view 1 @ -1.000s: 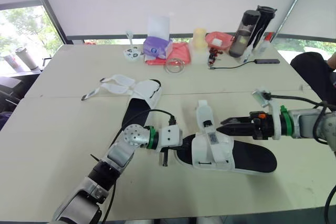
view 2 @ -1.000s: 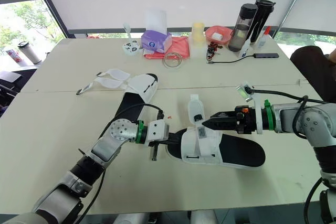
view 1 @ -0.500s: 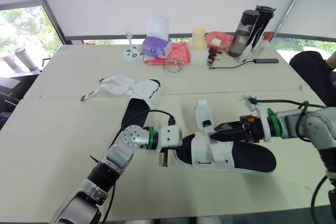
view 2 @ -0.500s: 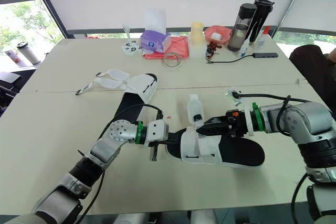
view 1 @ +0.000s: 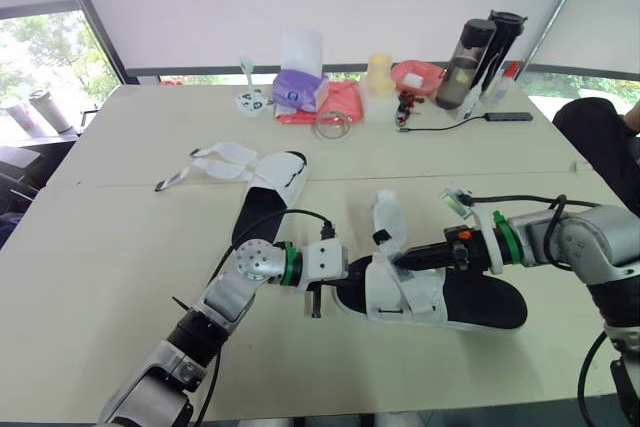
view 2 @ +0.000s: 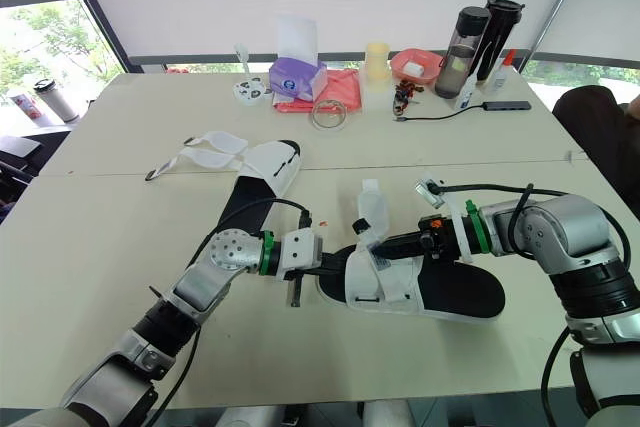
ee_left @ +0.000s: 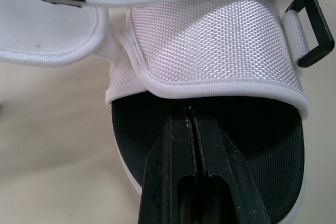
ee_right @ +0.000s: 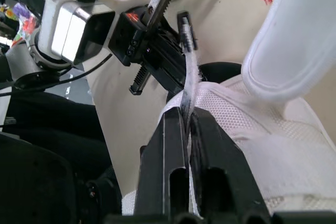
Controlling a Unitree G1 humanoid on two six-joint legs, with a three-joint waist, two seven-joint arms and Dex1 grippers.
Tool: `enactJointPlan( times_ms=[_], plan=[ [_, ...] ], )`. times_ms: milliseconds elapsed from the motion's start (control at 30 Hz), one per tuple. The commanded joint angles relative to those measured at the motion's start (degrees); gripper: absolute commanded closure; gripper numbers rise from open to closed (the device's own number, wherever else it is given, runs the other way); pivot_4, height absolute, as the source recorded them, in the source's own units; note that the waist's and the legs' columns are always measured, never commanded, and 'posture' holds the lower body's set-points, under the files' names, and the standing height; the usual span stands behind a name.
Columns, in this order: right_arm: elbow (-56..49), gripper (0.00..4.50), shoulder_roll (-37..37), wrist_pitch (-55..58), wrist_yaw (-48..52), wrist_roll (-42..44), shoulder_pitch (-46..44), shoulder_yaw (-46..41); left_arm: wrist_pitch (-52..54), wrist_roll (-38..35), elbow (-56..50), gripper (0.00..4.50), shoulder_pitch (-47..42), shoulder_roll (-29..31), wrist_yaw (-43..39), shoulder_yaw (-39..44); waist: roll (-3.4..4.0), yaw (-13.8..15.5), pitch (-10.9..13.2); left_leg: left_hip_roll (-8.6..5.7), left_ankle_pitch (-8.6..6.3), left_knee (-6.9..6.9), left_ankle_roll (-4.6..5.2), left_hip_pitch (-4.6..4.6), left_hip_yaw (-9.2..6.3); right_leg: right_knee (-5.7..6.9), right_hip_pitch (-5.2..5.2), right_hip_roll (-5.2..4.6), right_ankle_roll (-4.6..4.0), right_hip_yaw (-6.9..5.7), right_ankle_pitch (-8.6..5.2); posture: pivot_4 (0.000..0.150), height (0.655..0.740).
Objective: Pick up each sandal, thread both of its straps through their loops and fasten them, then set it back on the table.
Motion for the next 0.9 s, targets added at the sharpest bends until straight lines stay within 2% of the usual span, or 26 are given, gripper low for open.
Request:
enactJointPlan(
  times_ms=[33,167,367,633,900],
  plan=[
    [-1.68,4.48,1.32,-2.18,1.4,3.37,0.19,-7.4,1.97,2.79,2.27,4.5,1.16,0.63,0.71,-1.4,0.01,0.01,0.0,0.0,0.0,0.0,0.0,0.0,0.0,0.0,0.0,0.0,0.01,0.0,0.01,0.15,0.74],
    [-4.16,4.48,2.63,-1.75,1.32,8.32,2.79,-14.58,2.1,2.71,1.94,4.5,1.5,0.83,0.7,-1.42,0.0,0.06,0.0,0.0,0.0,0.0,0.0,0.0,-0.01,0.0,0.01,0.01,0.03,0.0,0.02,0.15,0.74],
    [-6.69,4.48,6.57,1.24,-5.78,14.26,5.45,-22.19,1.67,2.81,2.48,4.5,1.05,0.61,0.35,-1.76,0.01,-0.08,0.0,0.02,0.0,0.0,0.0,0.01,-0.01,0.05,-0.01,0.01,0.01,0.02,0.02,0.15,0.74],
    [-4.11,4.48,9.75,0.55,-15.67,12.18,9.45,-25.3,1.26,2.69,3.18,4.5,0.45,0.37,0.02,-1.85,0.02,-0.11,-0.01,0.02,0.0,-0.01,0.0,0.01,0.0,0.05,-0.03,0.01,-0.01,0.03,0.01,0.15,0.74],
    [-0.41,4.48,11.55,0.49,-19.35,12.57,8.56,-26.9,1.24,2.71,3.43,4.5,0.32,0.26,0.01,-1.71,0.07,-0.09,-0.03,0.01,0.01,0.01,0.01,0.02,0.0,0.06,-0.01,0.02,-0.01,0.03,0.01,0.15,0.74]
  ],
)
